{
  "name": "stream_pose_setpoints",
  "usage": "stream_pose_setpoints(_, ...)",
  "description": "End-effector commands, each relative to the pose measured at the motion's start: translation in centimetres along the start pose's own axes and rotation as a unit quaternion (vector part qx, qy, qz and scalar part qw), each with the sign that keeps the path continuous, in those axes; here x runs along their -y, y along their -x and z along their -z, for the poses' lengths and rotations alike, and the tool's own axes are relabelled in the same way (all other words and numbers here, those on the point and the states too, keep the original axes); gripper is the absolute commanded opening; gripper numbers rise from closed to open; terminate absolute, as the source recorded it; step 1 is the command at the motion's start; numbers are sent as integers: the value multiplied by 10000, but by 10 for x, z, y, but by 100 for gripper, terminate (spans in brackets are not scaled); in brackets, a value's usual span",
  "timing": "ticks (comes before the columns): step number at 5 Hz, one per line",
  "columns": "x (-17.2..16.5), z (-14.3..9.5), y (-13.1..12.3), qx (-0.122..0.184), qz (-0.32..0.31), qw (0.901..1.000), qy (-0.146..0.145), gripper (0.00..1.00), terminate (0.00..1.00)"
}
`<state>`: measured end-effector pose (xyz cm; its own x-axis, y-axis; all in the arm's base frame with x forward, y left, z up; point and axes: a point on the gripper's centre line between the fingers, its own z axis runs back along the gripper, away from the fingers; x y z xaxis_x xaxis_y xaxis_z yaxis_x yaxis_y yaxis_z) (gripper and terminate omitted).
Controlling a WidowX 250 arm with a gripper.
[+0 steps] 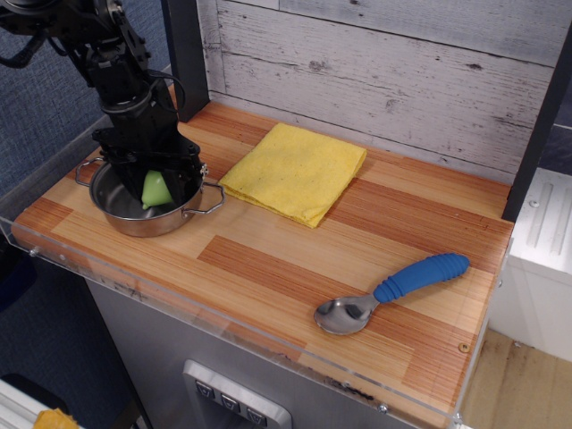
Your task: Pick the guava and put into the pot.
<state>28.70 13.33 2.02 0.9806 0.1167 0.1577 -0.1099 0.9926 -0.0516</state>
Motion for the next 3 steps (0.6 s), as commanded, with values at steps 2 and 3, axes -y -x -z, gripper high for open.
stream_pose_setpoints(2,-4,-18,9,-141,-387,9991,-60,100,0)
stream_pose_setpoints(3,-6,-25,11,-107,-484,9987,-88,100,0)
